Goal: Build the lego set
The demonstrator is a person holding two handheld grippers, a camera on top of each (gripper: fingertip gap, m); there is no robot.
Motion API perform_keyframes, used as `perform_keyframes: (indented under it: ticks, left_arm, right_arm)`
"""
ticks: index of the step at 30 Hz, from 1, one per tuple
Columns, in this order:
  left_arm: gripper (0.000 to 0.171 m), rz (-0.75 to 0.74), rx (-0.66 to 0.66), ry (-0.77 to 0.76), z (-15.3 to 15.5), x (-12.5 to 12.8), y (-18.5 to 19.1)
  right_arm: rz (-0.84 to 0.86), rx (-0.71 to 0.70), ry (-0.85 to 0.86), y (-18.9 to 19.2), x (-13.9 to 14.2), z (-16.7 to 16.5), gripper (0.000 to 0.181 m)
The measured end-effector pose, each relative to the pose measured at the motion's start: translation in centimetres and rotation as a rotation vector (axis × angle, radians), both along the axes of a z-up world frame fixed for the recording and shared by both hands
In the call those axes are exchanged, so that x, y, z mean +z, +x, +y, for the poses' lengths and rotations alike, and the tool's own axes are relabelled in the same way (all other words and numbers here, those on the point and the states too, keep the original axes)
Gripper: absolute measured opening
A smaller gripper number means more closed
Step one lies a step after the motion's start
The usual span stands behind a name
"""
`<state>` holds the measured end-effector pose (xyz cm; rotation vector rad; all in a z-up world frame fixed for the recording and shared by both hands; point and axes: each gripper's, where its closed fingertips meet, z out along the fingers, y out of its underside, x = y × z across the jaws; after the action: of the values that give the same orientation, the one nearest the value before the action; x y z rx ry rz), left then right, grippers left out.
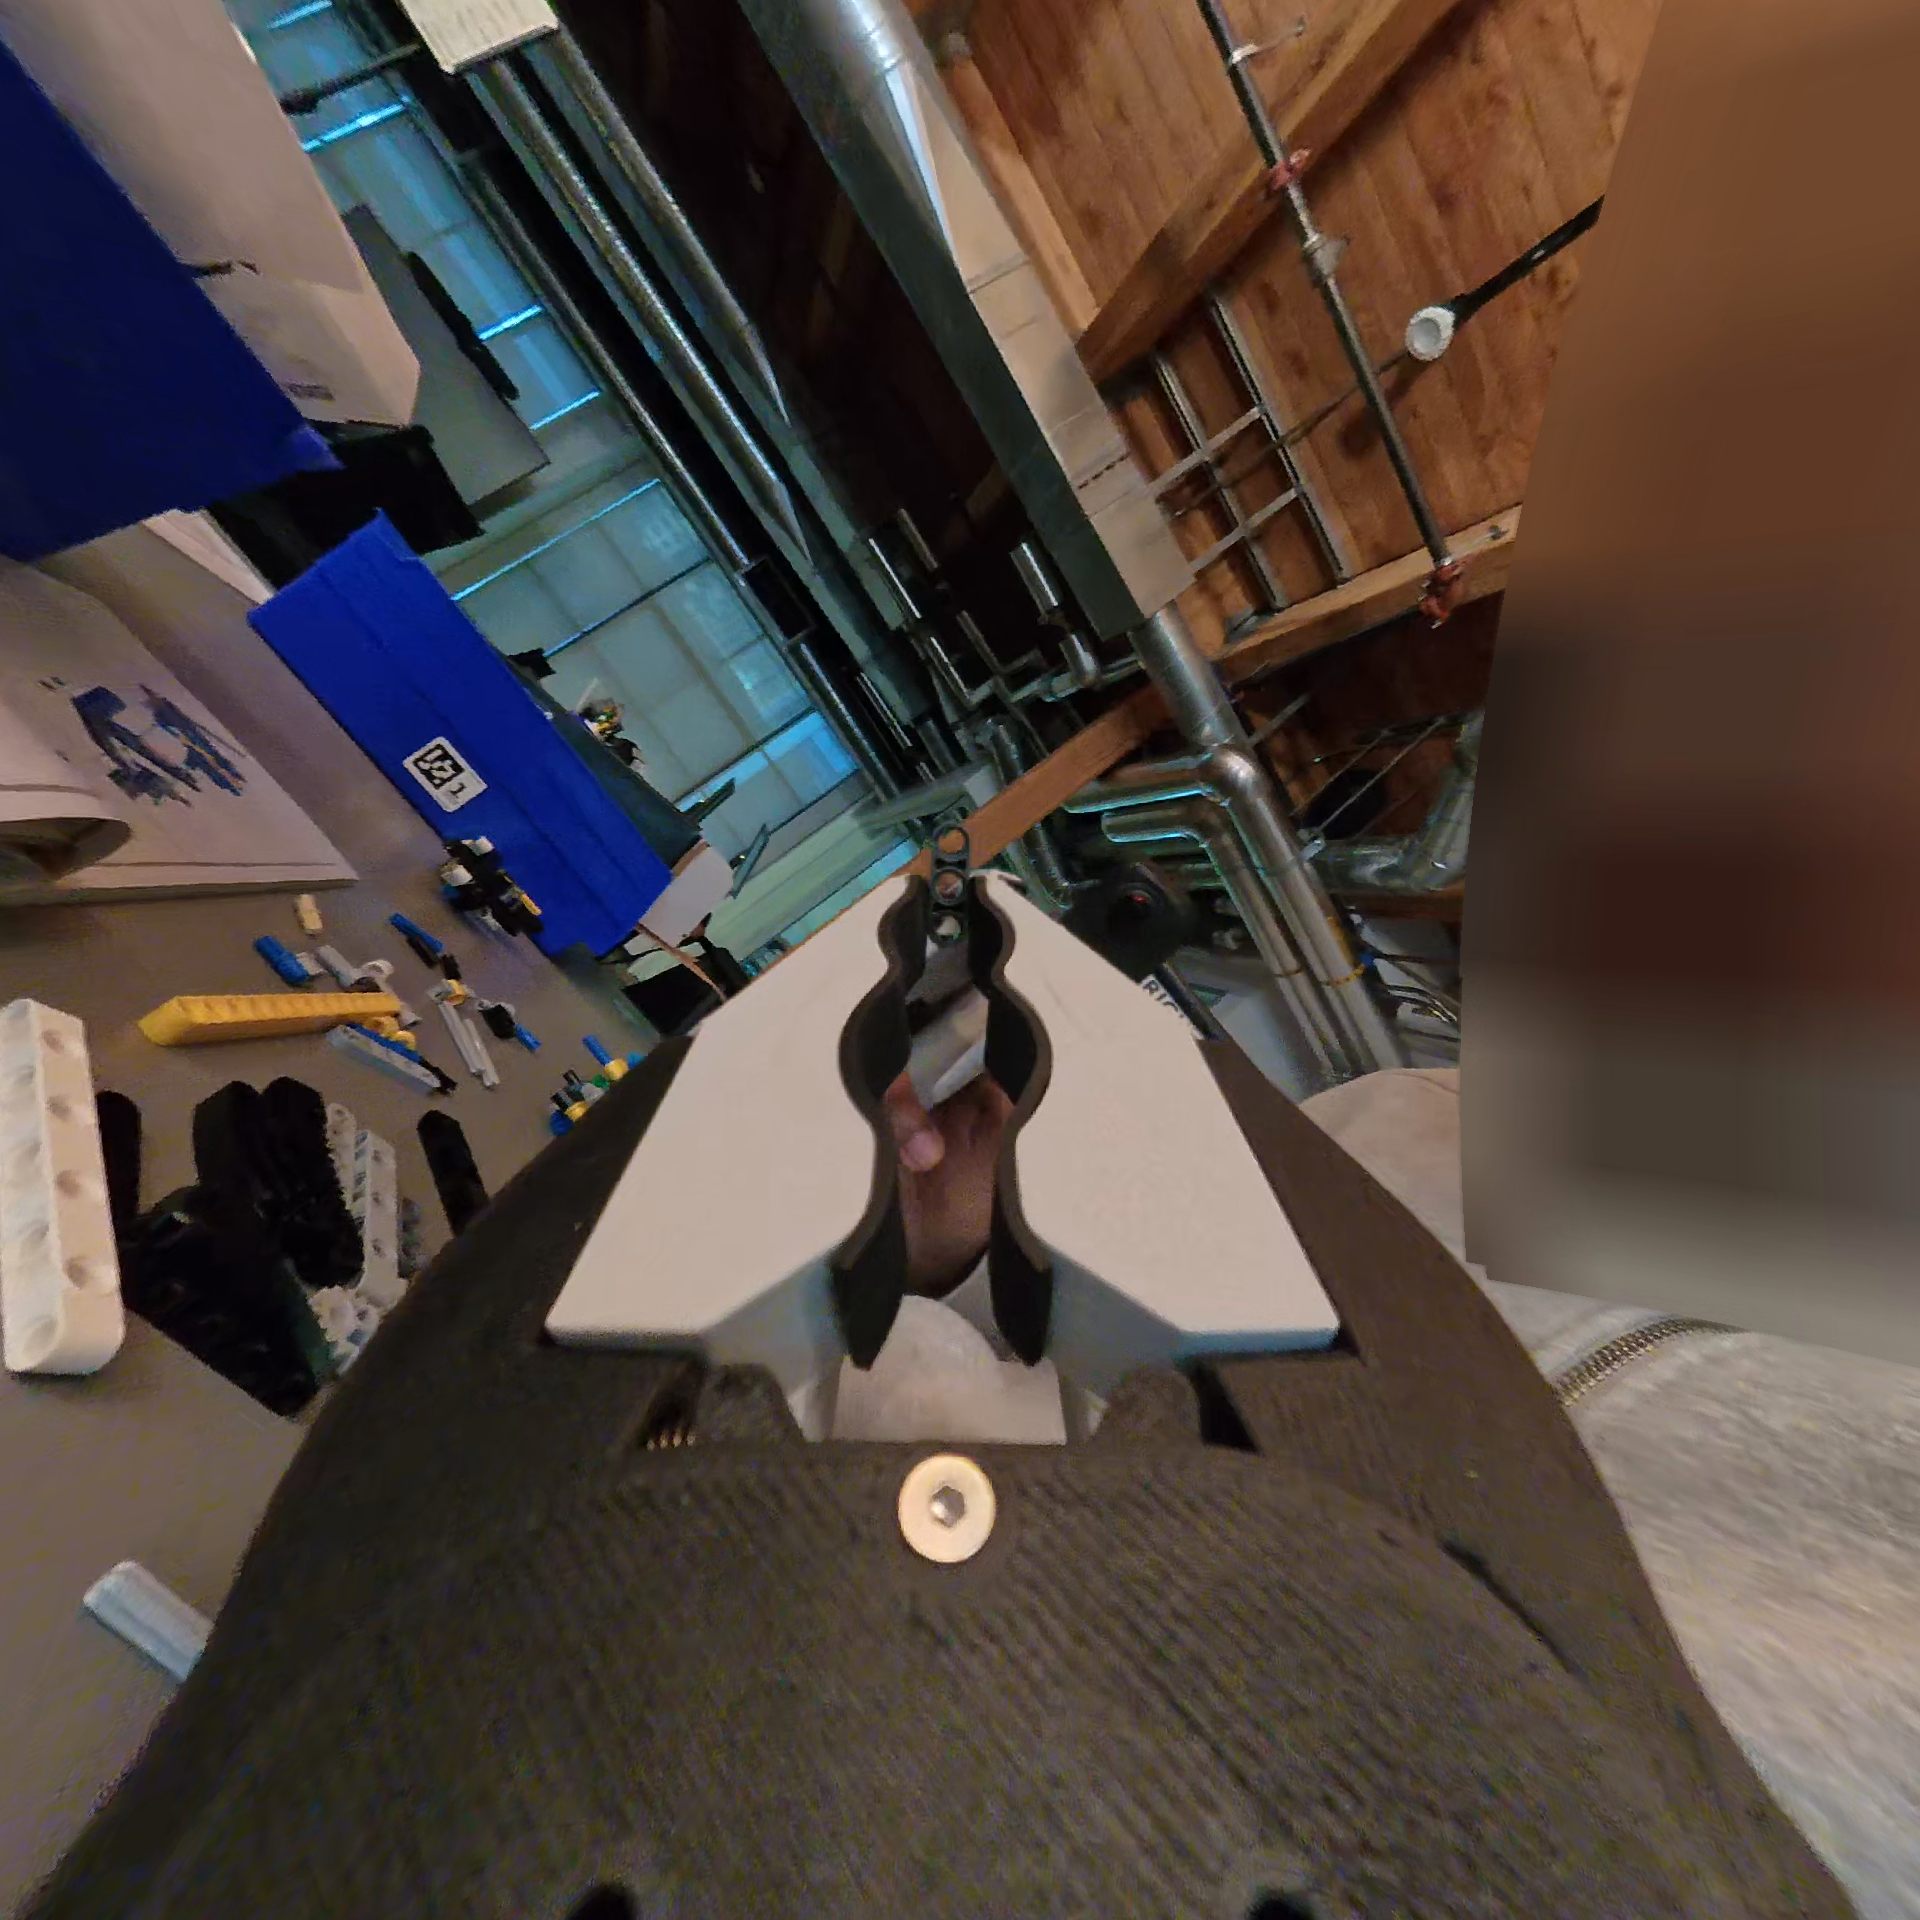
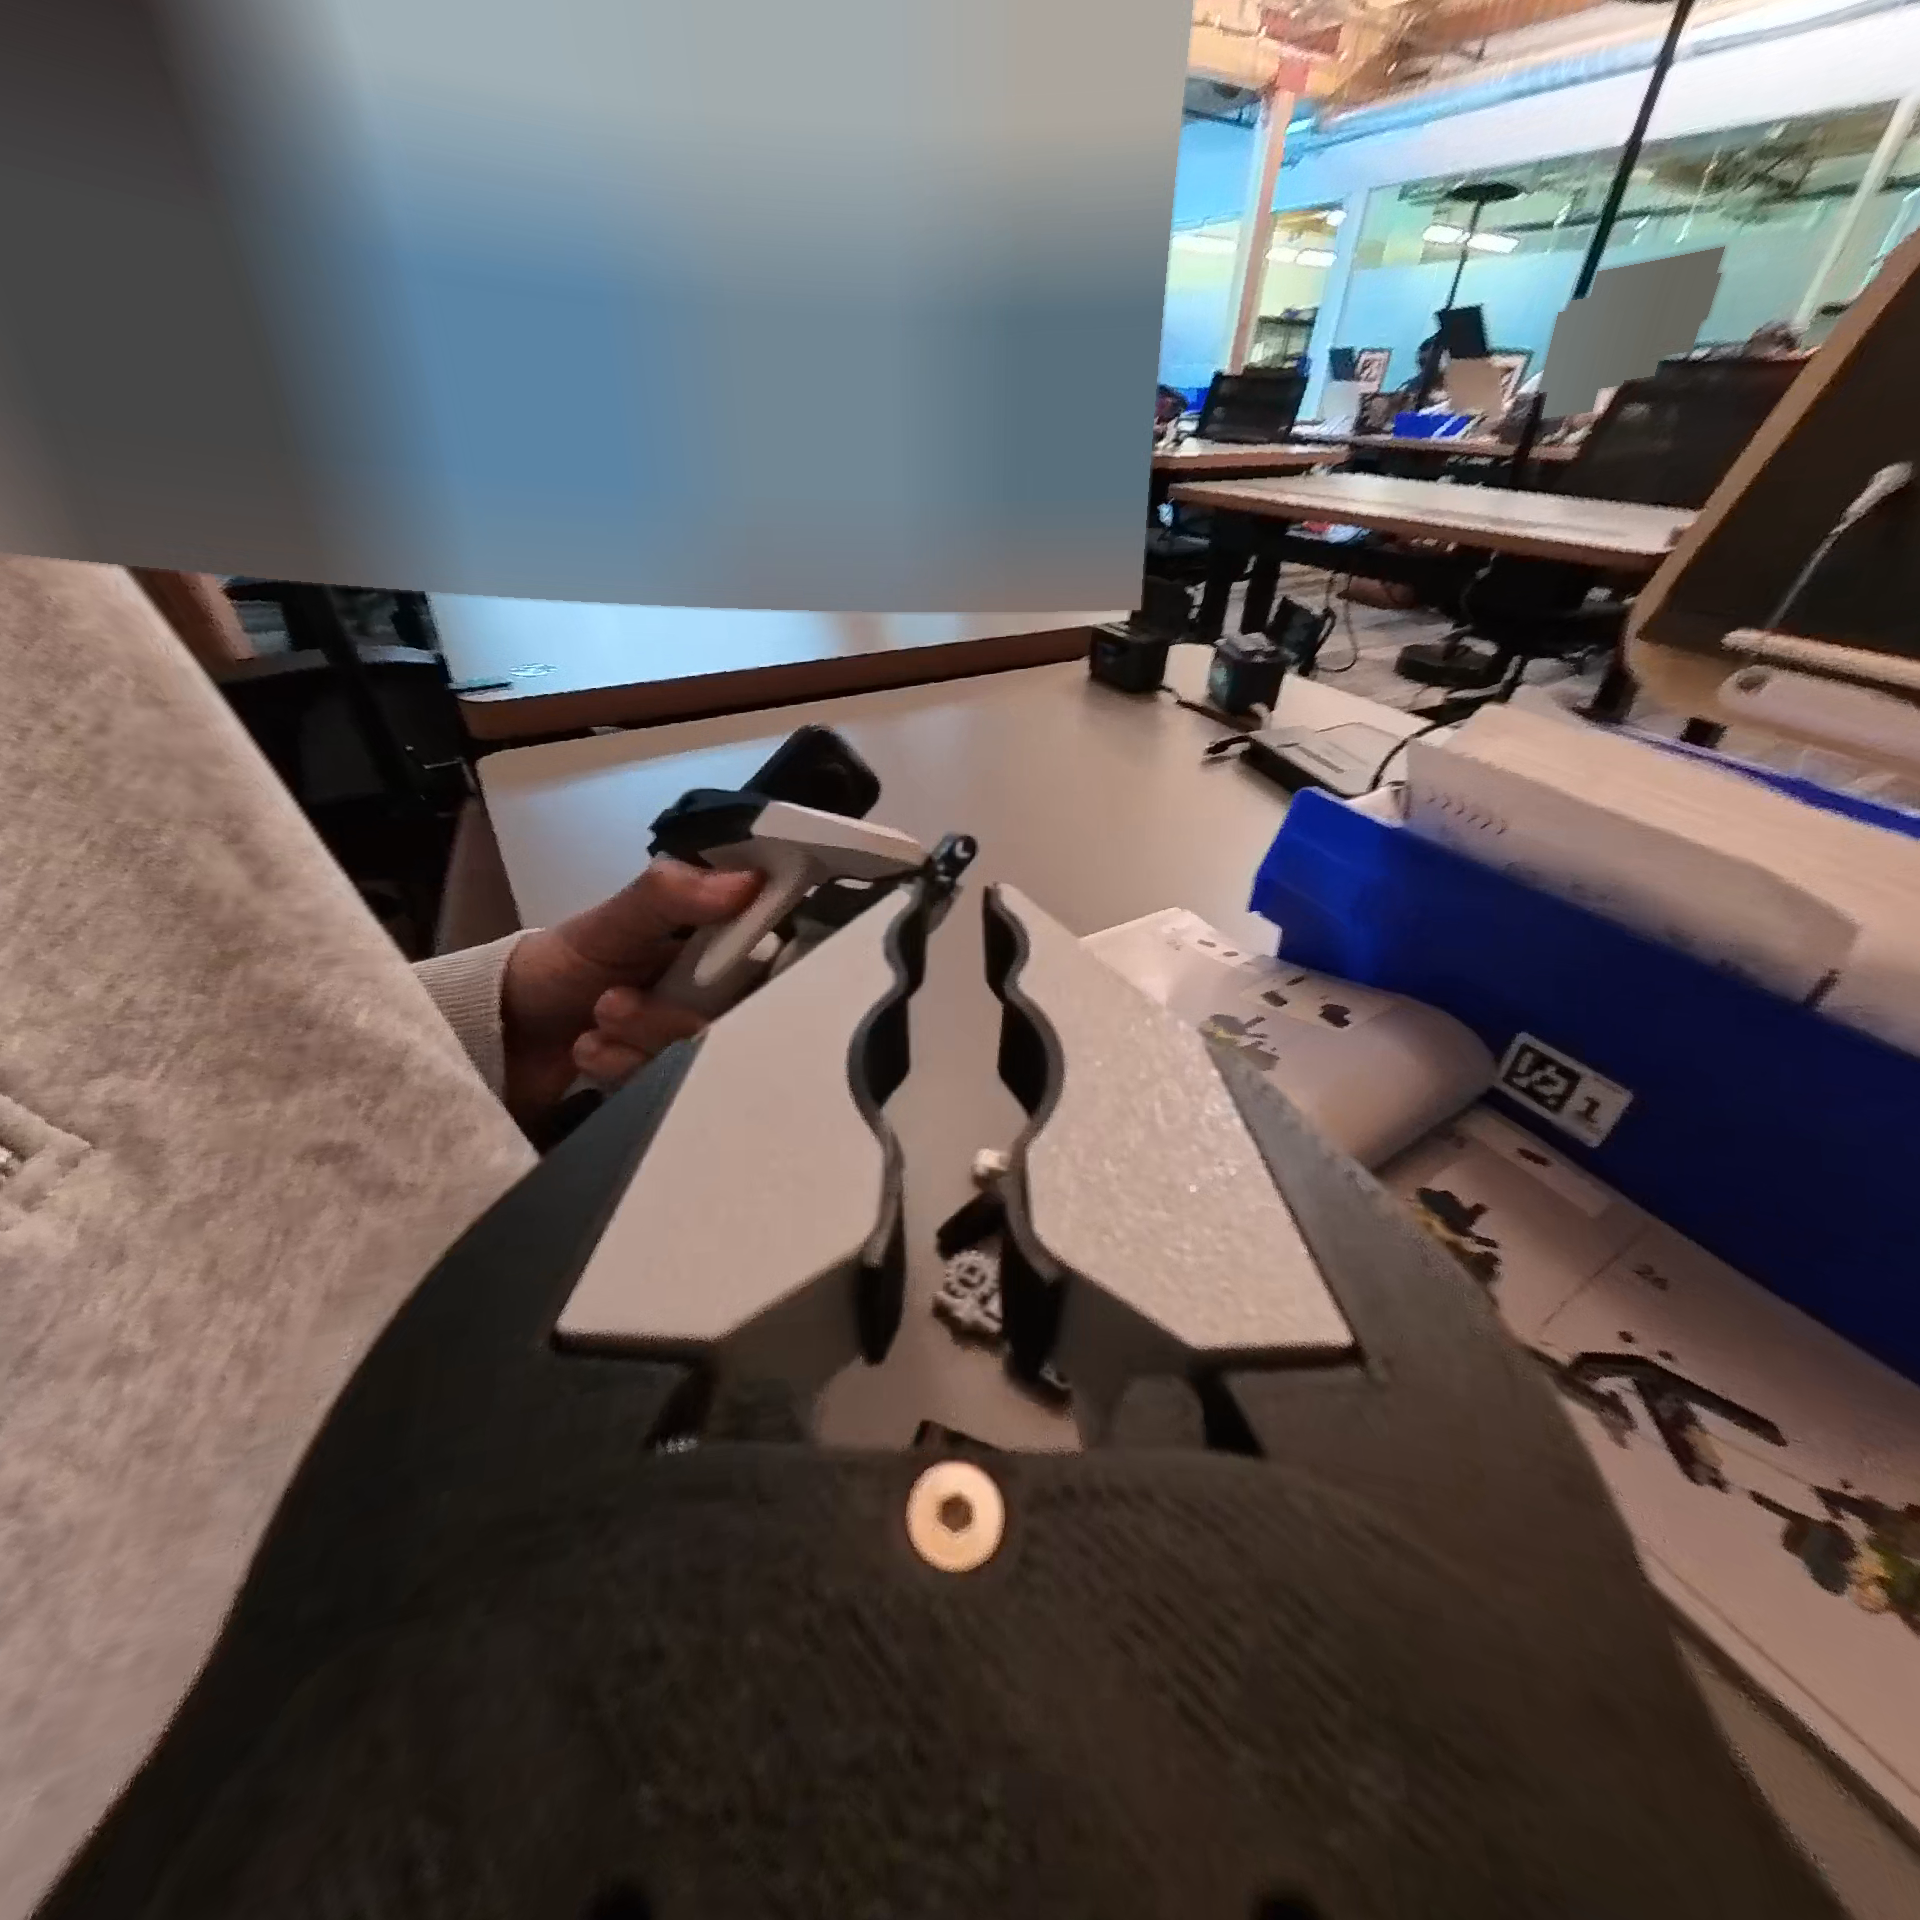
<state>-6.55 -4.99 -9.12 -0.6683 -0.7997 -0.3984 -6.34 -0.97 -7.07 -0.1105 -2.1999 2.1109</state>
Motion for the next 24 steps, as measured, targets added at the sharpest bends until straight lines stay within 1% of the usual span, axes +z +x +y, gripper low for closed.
perform_keyframes:
  ticks: [3, 4, 8, 10, 12, 18, 24]
  left_arm:
    - [0.005, -0.007, 0.035, -0.008, -0.5, -0.1, -0.3]
    - [0.005, -0.01, 0.056, -0.011, -0.7, -0.2, -0.4]
    - [0.005, -0.036, 0.232, 0.0, -3.6, -0.5, -1.2]
    - [0.005, -0.042, 0.297, 0.014, -5.0, -0.5, -1.3]
    - [0.005, -0.04, 0.335, 0.022, -5.7, -0.5, -1.3]
    - [0.005, -0.035, 0.328, 0.019, -5.3, -0.5, -1.4]
    - [0.005, -0.036, 0.325, 0.02, -5.2, -0.5, -1.5]
  right_arm:
    - [0.052, -0.059, -0.005, -0.9, 0.8, 0.8, 0.0]
    - [0.076, -0.09, -0.011, -1.4, 1.2, 1.3, 0.0]
    - [0.177, -0.267, -0.061, -4.0, 3.9, 4.6, 0.0]
    - [0.183, -0.338, -0.074, -5.2, 4.9, 6.4, 0.0]
    - [0.172, -0.393, -0.07, -6.4, 5.2, 8.0, 0.0]
    - [0.108, -0.497, -0.053, -8.9, 5.0, 11.4, 0.0]
    - [0.069, -0.541, -0.045, -10.2, 5.0, 13.1, 0.0]
